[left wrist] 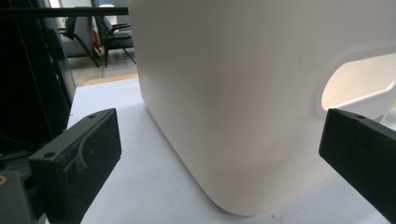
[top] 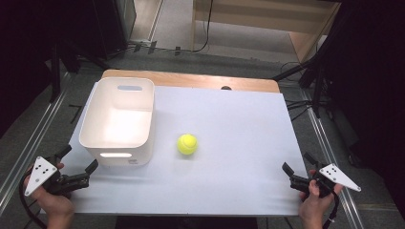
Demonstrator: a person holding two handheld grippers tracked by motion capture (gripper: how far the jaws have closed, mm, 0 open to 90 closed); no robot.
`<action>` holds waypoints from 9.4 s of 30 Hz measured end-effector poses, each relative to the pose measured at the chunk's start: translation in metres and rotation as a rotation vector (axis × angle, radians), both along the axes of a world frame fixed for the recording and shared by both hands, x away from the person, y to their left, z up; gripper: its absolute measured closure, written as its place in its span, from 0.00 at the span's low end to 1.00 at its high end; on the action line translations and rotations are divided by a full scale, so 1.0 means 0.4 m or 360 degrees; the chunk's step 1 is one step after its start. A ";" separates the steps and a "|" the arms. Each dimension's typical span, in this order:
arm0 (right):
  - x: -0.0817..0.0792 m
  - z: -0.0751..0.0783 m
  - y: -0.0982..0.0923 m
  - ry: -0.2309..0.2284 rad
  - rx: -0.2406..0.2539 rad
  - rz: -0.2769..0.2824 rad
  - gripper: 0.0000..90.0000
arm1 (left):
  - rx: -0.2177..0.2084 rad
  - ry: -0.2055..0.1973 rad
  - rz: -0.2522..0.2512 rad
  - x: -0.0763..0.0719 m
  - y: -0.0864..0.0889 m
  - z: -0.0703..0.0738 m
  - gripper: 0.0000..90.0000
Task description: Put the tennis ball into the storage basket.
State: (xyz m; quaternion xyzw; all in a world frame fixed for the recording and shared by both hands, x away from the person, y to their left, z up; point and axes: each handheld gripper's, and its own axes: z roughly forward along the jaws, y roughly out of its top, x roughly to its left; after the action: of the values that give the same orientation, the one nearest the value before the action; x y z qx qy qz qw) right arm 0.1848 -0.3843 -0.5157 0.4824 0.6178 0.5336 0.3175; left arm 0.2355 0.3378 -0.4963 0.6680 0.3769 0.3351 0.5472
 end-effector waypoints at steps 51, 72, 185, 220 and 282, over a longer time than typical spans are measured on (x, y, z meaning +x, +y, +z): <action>0.218 0.169 0.351 0.0255 -0.0396 0.0688 0.00 | -0.0007 0.0013 -0.0016 -0.002 0.002 -0.001 0.00; 0.291 0.185 0.459 0.0359 -0.0472 0.0852 0.00 | -0.0003 0.0011 -0.0022 -0.003 0.003 -0.001 0.00; 0.415 0.076 0.738 0.0776 -0.0814 0.1035 0.24 | -0.0010 0.0016 -0.0046 -0.003 0.004 -0.001 0.00; 0.426 0.142 0.720 0.0718 -0.0715 0.1019 0.26 | -0.0005 0.0023 -0.0047 -0.001 0.004 -0.001 0.00; 0.444 0.361 0.839 0.0441 -0.0654 0.1169 0.27 | -0.0013 0.0026 -0.0062 0.000 0.004 -0.001 0.00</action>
State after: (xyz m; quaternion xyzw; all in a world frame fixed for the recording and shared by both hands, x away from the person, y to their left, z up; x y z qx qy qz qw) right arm 0.3623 -0.0489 -0.3712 0.2247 0.8782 0.4074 0.1106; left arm 0.2354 0.3392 -0.4967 0.6756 0.3697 0.3175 0.5532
